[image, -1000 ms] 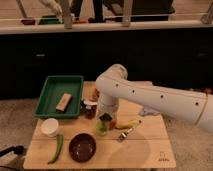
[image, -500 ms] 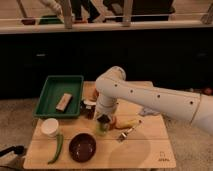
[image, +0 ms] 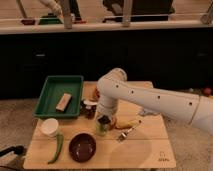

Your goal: Stack cups on top of each other

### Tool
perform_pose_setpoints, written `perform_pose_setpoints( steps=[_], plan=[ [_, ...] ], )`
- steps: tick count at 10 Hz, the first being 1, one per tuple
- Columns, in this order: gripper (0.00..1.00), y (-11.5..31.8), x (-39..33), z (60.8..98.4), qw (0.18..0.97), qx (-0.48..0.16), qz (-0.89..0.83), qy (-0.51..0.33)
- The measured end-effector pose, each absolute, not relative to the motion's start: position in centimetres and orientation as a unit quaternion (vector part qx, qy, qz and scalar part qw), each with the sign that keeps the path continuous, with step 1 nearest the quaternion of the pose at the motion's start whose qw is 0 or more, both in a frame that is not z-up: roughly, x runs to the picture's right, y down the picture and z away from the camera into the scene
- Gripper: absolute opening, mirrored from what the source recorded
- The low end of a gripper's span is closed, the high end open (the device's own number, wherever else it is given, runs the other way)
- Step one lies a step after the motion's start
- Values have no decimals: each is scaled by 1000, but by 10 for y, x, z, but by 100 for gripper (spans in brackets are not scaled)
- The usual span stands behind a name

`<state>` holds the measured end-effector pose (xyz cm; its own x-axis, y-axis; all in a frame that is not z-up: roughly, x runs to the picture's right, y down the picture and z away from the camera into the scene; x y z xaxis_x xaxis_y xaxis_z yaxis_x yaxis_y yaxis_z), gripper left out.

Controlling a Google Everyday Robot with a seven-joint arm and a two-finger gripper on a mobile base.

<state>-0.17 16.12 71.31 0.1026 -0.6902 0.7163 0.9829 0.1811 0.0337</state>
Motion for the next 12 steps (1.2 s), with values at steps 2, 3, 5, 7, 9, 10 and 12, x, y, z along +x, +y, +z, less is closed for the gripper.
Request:
perform_pose_setpoints(
  steps=[2, 3, 5, 7, 9, 10, 12],
  plan=[
    [1, 165, -4, 716, 704, -237, -591, -314],
    [1, 167, -5, 717, 704, -238, -589, -316],
    [1, 171, -6, 721, 705, -242, -585, -320],
    [8, 175, -6, 726, 707, -247, -577, -325],
    [29, 177, -5, 728, 708, -252, -572, -328],
    [39, 177, -4, 728, 708, -255, -571, -329],
    [59, 177, -4, 727, 708, -256, -569, -331]
  ],
)
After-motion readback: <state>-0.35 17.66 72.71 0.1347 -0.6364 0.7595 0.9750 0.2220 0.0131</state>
